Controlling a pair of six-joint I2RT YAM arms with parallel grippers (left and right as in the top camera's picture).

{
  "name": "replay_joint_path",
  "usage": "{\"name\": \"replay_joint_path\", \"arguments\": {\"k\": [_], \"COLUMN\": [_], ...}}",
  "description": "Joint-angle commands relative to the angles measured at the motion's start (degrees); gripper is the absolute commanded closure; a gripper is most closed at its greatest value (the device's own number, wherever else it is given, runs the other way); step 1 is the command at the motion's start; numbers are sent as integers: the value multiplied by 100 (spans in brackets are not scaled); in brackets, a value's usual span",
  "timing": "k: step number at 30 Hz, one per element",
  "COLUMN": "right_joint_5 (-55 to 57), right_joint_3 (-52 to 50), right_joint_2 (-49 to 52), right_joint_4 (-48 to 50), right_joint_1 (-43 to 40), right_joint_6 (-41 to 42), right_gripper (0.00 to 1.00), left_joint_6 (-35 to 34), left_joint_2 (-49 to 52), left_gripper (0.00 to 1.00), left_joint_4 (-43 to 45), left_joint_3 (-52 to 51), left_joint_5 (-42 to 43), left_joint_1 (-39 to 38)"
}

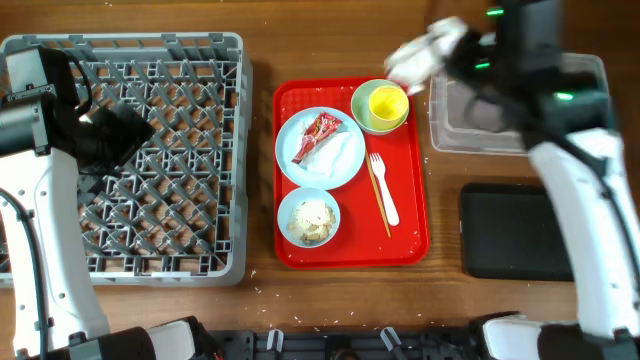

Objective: Sort waste into correct bins and load items into the dishwasher rack
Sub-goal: 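Carry the tissue right and drop it into the clear plastic bin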

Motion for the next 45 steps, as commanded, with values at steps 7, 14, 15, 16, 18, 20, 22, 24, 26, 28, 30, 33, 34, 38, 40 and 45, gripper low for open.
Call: {"name": "replay_joint_path", "arguments": {"k": [7,14,15,16,18,20,22,24,26,28,30,33,34,38,40,45], "right_joint_5": [-28,-1493,-1095,-485,256,688,706,468,-160,-1471,-1670,-1893,-1939,-2006,-1982,-1810], "right_joint_3": [42,70,70,70,70,-42,-592,-1550,-2304,-2992,-3453,-3995,-4113,-4566,-4651,-4929], "right_joint_2": [1471,1104,846,579,256,240,278,299,302,310,315,315,315,319,319,319], "right_joint_4": [601,476,168,-297,-1113,-1950,-2055,-1650,-1082,-369,-28,352,466,892,1086,1502], "right_joint_1": [-1526,-1528,-1528,-1528,-1530,-1620,-1799,-2103,-2583,-3366,-3882,-4157,-4186,-4207,-4207,-4207], "right_joint_6": [-157,-1445,-1054,-417,-37,136,179,319,249,-352,-437,-442,-437,-282,-286,-299], "right_gripper": [44,13,16,21,15,9,9,10,10,16,25,34,36,44,53,64], "left_joint_6": [-33,-35,-35,-35,-33,-33,-33,-35,-35,-33,-35,-35,-35,-33,-33,-35], "left_joint_2": [-17,-17,-17,-17,-17,-17,-17,-17,-17,-17,-17,-17,-17,-17,-17,-17], "left_gripper": [0,0,0,0,0,0,0,0,0,0,0,0,0,0,0,0], "left_joint_4": [0,0,0,0,0,2,0,2,2,0,2,0,2,0,0,2], "left_joint_3": [63,63,63,63,63,63,63,63,63,63,63,63,63,63,63,63], "left_joint_5": [7,7,4,7,4,7,7,4,7,4,7,4,7,7,7,4], "left_joint_1": [24,24,24,24,24,24,24,24,24,24,24,24,24,24,24,24]}}
